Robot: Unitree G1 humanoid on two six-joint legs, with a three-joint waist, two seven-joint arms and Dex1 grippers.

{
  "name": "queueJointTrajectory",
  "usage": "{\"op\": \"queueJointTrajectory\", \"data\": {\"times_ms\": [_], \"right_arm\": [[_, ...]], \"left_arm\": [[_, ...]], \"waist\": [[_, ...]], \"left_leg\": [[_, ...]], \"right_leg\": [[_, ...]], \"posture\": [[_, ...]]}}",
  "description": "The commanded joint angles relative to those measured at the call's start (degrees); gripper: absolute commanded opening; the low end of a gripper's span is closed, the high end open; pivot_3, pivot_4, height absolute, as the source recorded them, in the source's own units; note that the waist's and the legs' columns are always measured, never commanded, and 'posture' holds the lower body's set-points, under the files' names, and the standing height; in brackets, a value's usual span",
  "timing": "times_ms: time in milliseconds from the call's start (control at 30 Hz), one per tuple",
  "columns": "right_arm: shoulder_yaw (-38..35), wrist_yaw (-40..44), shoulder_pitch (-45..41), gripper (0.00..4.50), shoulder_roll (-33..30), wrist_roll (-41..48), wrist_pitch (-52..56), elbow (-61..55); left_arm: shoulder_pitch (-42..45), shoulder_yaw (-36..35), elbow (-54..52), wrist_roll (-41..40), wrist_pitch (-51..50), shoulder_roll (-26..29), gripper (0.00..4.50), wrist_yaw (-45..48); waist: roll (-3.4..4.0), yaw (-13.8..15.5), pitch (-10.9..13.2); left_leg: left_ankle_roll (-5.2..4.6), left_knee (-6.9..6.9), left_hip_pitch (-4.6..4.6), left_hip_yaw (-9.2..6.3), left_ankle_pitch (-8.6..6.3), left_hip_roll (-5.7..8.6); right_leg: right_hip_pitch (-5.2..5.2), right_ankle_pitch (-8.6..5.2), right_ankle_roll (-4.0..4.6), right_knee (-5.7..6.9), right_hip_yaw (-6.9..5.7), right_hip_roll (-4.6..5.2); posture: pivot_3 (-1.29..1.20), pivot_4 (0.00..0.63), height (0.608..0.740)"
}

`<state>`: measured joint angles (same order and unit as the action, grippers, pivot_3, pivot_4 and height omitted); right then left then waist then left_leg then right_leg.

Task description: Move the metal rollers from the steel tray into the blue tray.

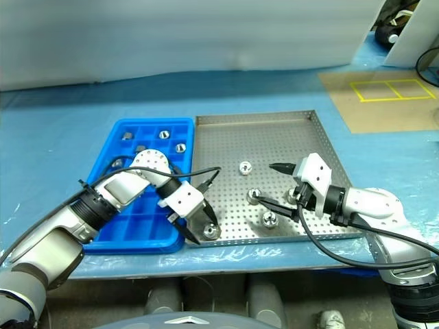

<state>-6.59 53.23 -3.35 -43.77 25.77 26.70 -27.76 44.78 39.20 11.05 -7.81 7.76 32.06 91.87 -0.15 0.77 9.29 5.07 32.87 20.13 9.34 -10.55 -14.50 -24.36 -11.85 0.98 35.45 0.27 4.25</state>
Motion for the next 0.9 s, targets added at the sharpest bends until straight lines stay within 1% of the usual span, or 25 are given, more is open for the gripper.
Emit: {"op": "queueJointTrajectory", "data": {"times_ms": [33, 100, 200, 267, 433, 567, 600, 667, 733, 833, 900], "right_arm": [[-1.9, -0.8, 0.7, 4.50, -0.5, 1.5, 0.2, -2.9], [-2.1, -1.1, 1.2, 4.50, -0.6, 1.6, 0.3, -3.2], [-2.5, -1.5, 2.0, 4.50, -0.7, 1.8, 0.3, -3.7], [-2.5, -1.8, 2.4, 4.50, -0.6, 1.8, 0.3, -3.9], [-2.3, -2.5, 3.2, 4.50, -0.1, 1.6, -0.1, -4.0], [-2.2, -3.1, 3.9, 4.50, 0.1, 1.5, -0.5, -4.2], [-2.2, -3.2, 4.0, 4.50, 0.2, 1.4, -0.6, -4.2], [-2.2, -3.5, 4.2, 4.50, 0.2, 1.3, -0.7, -4.2], [-2.1, -3.7, 4.4, 4.50, 0.2, 1.4, -0.8, -4.3], [-2.0, -3.7, 4.6, 4.50, 0.1, 1.2, -1.2, -4.3], [-1.8, -3.8, 4.6, 4.50, 0.1, 1.1, -1.3, -4.2]], "left_arm": [[-0.7, 1.0, 1.9, 6.8, 3.0, -0.9, 3.01, -2.3], [-0.9, 1.0, 1.7, 7.3, 2.8, -1.9, 3.01, -2.5], [-0.4, 1.8, 1.5, 8.9, 4.1, -1.9, 3.01, -0.8], [0.5, 2.3, 2.5, 11.0, 6.4, -2.2, 3.01, -1.1], [3.9, 2.3, 5.2, 13.5, 7.5, -3.1, 3.01, -2.0], [6.6, 1.6, 7.8, 15.2, 10.2, -3.6, 3.01, -3.1], [7.2, 1.3, 8.2, 15.3, 10.6, -3.7, 3.01, -3.2], [7.9, 0.3, 8.4, 13.6, 10.3, -3.9, 3.01, -2.1], [8.3, -0.9, 8.0, 11.2, 9.7, -4.2, 3.01, -0.7], [8.3, -0.7, 4.7, 4.4, 6.9, -2.8, 3.01, 0.5], [8.4, -0.2, 2.9, 1.4, 5.0, -1.4, 3.01, 0.6]], "waist": [[0.09, 0.0, -0.1], [0.20, 0.0, -0.2], [0.25, -0.2, -0.3], [0.26, -0.3, -0.3], [0.32, -0.3, -0.4], [0.22, -0.6, -0.3], [0.19, -0.8, -0.3], [0.18, -1.4, -0.3], [0.15, -1.8, -0.3], [-0.02, -2.4, -0.2], [-0.09, -2.9, -0.2]], "left_leg": [[-0.08, 0.00, -0.04, 0.00, -0.04, 0.02], [-0.12, -0.01, -0.06, 0.01, -0.07, 0.08], [-0.18, -0.02, -0.07, 0.01, -0.11, 0.14], [-0.21, -0.03, -0.05, 0.01, -0.13, 0.16], [-0.28, -0.04, -0.13, 0.01, -0.16, 0.52], [-0.29, -0.02, -0.05, 0.00, -0.17, 0.85], [-0.29, -0.02, -0.04, 0.00, -0.17, 0.89], [-0.29, -0.02, 0.06, -0.01, -0.17, 1.01], [-0.31, -0.12, 0.14, -0.08, -0.19, 1.09], [-0.32, -0.11, 0.82, -0.53, -0.19, 1.31], [-0.38, 0.00, 1.30, -0.57, -0.15, 1.50]], "right_leg": [[0.10, -0.02, -0.02, -0.04, 0.00, 0.02], [0.22, -0.05, -0.09, -0.18, 0.02, 0.05], [0.27, -0.03, -0.15, -0.45, 0.08, 0.05], [0.31, -0.01, -0.20, -0.59, 0.08, 0.05], [0.35, -0.03, -0.25, -0.67, 0.10, 0.14], [0.27, -0.06, -0.31, -0.88, 0.56, 0.14], [0.23, -0.16, -0.49, -0.99, 0.61, 0.14], [0.12, -0.22, -0.60, -1.17, 0.74, 0.14], [0.08, -0.23, -0.63, -1.77, 0.73, 0.12], [-0.35, -0.23, -0.64, -2.70, 0.53, 0.14], [-0.80, -0.20, -0.60, -2.71, 0.73, 0.18]], "posture": [[-0.37, 0.150, 0.740], [-0.37, 0.150, 0.740], [-0.38, 0.150, 0.740], [-0.39, 0.150, 0.740], [-0.39, 0.150, 0.740], [-0.39, 0.150, 0.740], [-0.39, 0.150, 0.740], [-0.40, 0.150, 0.740], [-0.40, 0.150, 0.740], [-0.40, 0.150, 0.740], [-0.40, 0.150, 0.740]]}}
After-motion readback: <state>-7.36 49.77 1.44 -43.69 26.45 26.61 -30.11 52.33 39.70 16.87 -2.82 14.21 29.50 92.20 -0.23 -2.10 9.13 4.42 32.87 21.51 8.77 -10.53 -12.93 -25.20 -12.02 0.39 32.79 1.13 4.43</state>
